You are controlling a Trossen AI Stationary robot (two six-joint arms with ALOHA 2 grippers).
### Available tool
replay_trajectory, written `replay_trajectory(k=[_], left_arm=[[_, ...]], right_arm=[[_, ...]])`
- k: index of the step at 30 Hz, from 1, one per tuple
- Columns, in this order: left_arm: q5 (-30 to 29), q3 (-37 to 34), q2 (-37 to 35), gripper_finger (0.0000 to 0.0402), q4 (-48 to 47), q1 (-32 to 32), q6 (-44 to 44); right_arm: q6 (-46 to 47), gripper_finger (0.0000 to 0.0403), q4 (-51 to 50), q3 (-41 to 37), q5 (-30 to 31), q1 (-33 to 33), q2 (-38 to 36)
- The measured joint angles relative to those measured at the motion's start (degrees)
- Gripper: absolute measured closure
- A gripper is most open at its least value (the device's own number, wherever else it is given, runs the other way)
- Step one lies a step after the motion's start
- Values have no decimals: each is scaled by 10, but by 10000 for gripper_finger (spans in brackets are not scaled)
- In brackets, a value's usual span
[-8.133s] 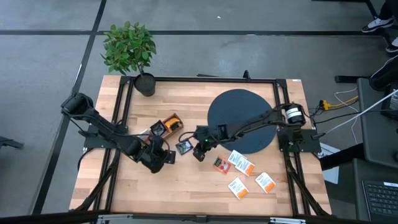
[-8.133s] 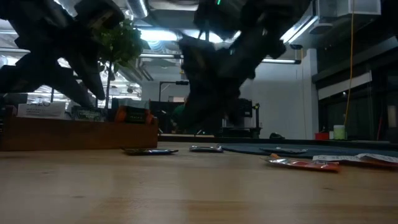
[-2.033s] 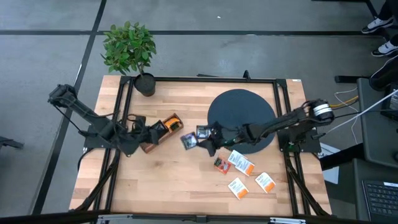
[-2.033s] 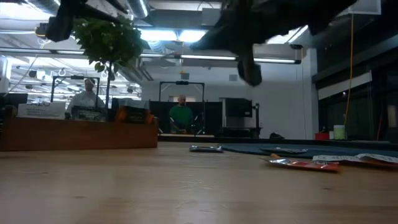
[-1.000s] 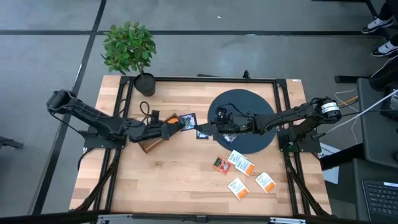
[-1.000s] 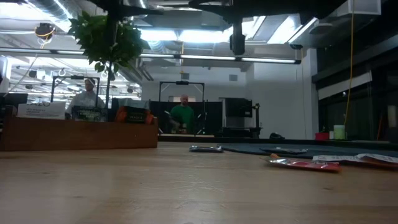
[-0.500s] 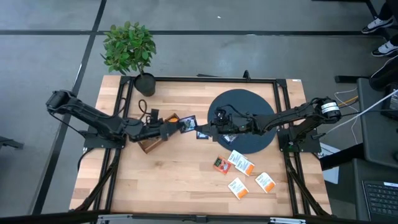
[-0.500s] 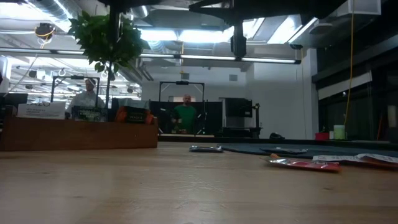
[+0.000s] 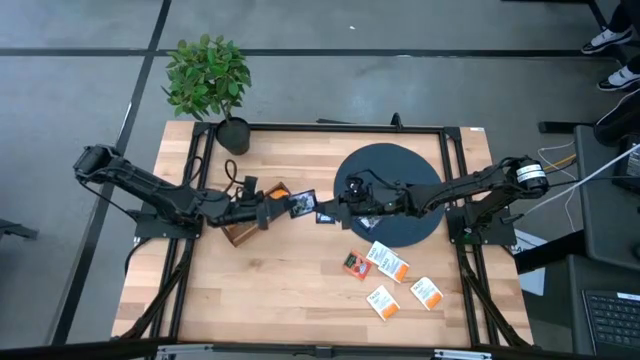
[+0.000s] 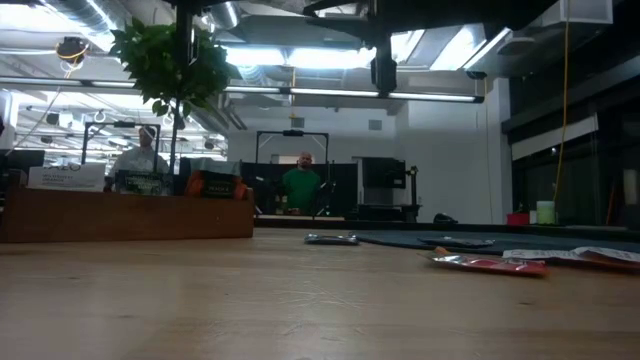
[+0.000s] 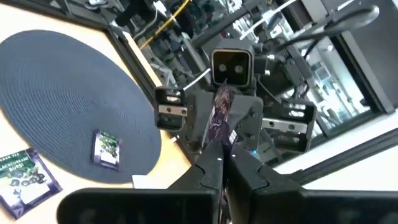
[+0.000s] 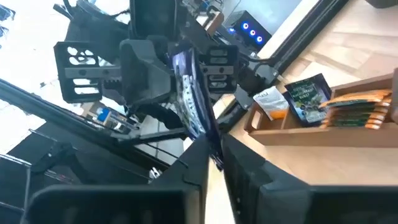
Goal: Pick & Place Tea
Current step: Put the black tea bag into the middle section of the wooden organizer
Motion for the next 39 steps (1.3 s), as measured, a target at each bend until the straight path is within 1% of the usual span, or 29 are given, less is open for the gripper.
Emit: replay_trajectory(k=[2,4,8,10,12,18,22,26,29,34,39], left_arm=[[13,0,-2,399,-7,0,0],[22,0,-8,399,-21,0,0],[30,0,-34,399,-70,0,-5],[42,7,-52,399,-127,4,-17],[67,26,-67,399,-208,13,-32],[165,124,-74,399,-492,55,-45],[241,182,-61,399,-628,91,-26],[318,202,-45,400,-700,123,3],[353,202,-31,400,-737,142,25],[366,202,1,400,-805,171,75],[365,202,40,400,-820,202,143]], right_arm=[[-2,330,-13,0,-22,-2,0],[-12,314,-28,0,-58,-5,0],[-14,293,-53,0,-124,-5,0],[-13,291,-78,0,-147,-5,0],[-11,292,-109,0,-163,-3,0],[-12,302,-207,0,-158,21,0],[-12,305,-256,0,-123,43,0],[-10,305,-284,0,-93,60,0],[-2,305,-289,0,-75,67,0],[4,305,-290,0,-54,73,0],[11,305,-292,0,-53,75,0]])
